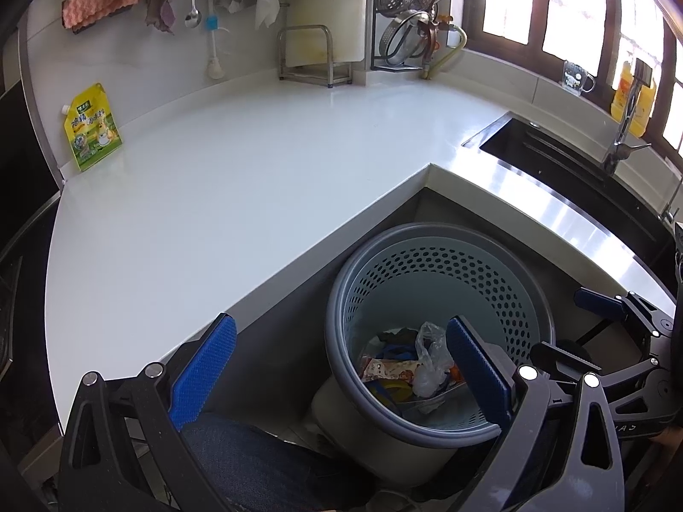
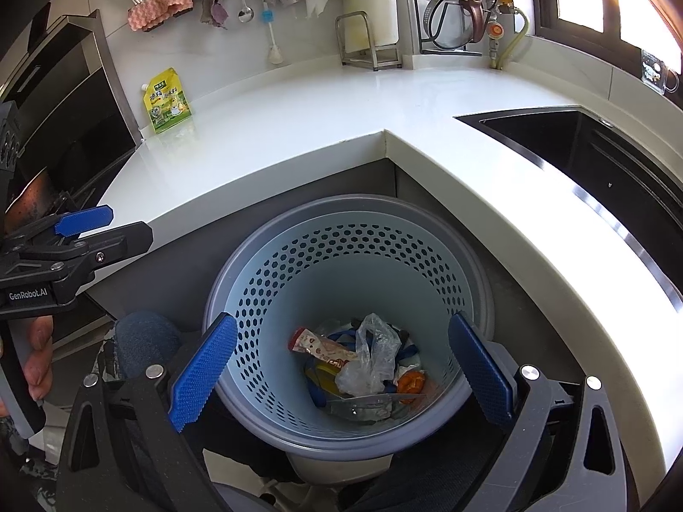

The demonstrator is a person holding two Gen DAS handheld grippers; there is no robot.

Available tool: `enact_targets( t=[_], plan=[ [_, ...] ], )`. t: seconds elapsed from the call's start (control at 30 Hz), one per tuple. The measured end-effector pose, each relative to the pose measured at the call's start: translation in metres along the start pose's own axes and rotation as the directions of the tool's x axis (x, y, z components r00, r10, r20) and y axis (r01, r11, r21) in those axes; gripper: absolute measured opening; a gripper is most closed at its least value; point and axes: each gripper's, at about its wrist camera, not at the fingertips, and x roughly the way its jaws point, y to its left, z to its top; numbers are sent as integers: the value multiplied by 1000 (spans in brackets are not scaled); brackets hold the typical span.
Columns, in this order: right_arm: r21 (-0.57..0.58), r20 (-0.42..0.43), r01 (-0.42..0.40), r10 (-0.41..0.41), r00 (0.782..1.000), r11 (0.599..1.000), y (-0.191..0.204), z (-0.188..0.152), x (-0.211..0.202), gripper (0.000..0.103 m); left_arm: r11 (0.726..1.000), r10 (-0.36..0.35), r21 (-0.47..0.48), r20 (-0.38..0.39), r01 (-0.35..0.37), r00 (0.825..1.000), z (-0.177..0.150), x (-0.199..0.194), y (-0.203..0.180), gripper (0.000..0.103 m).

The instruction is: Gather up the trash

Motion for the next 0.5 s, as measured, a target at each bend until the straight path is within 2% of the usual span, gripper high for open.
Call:
enact_targets(
  t=[0.3,0.5],
  plan=[
    [3,1,2,-2,1000,1000,1,-1,0,94,999,29,19,27,-29,999,-3,-3,-2,97],
    [3,1,1,-1,1000,1000,0,-1,0,94,1000,4,10,26,-4,1000,-2,-3,0,97]
  ],
)
